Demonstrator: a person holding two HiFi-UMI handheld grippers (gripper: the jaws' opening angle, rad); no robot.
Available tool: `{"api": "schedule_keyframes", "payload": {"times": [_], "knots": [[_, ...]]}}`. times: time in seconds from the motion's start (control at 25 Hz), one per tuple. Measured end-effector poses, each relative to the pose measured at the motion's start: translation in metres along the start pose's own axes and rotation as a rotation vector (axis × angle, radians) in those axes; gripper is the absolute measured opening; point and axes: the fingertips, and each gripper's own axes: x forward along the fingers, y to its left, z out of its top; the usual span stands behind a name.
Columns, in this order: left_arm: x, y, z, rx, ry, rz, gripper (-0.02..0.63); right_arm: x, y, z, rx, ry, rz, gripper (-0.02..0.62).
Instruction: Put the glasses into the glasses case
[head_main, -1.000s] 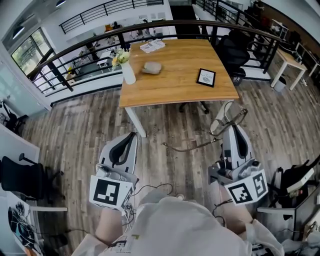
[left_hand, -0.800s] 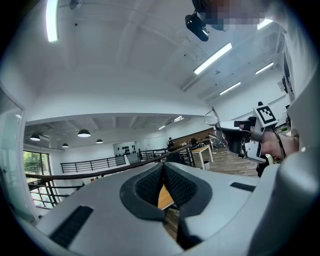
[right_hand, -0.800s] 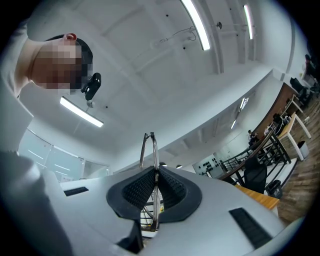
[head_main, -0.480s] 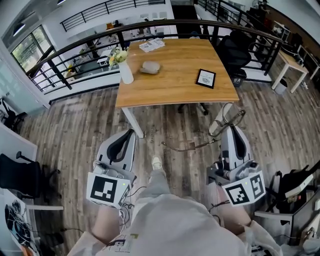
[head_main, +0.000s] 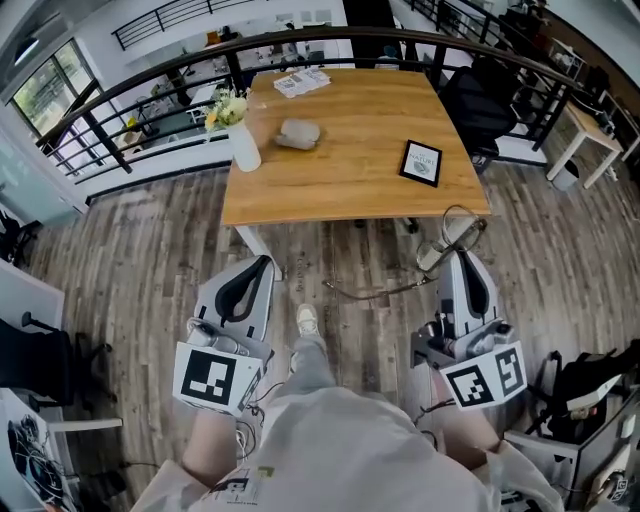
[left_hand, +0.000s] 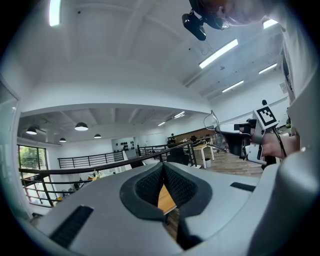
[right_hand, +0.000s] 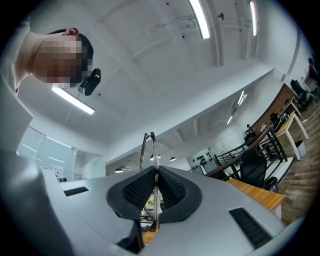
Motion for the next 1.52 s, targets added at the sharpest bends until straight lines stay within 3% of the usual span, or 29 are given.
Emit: {"api": "schedule_keyframes", "payload": {"times": [0.64, 0.84, 1.0, 1.16, 1.32, 1.52], "knots": [[0.181, 0.195, -0.048, -0.037, 0.079, -0.045, 0.017, 0.258, -0.046, -0.090, 0.004, 0.112, -0.054, 0.045], [0.224, 0.243, -0.080, -0.045, 0.087, -0.069, 0.017, 0.324, -0.052, -0.122, -0.021, 0.116, -0.061, 0.044], [0.252, 0.265, -0.083, -0.081, 0.114, -0.074, 0.017, 0.367, -0.065, -0.127, -0.029, 0.135, -0.083, 0.045], [0.273, 0.281, -0.079, -0.065, 0.093, -0.059, 0.017, 0.390, -0.082, -0.131, -0.044, 0.145, -0.106, 0.045], [0.284, 0.286, -0.076, -0.112, 0.139, -0.047, 0.017, 0.408, -0.094, -0.138, -0.048, 0.146, -0.126, 0.046], [0.302, 0.292, -0.087, -0.090, 0.156, -0.022, 0.017, 0.426, -0.121, -0.155, -0.034, 0.162, -0.141, 0.046]]}}
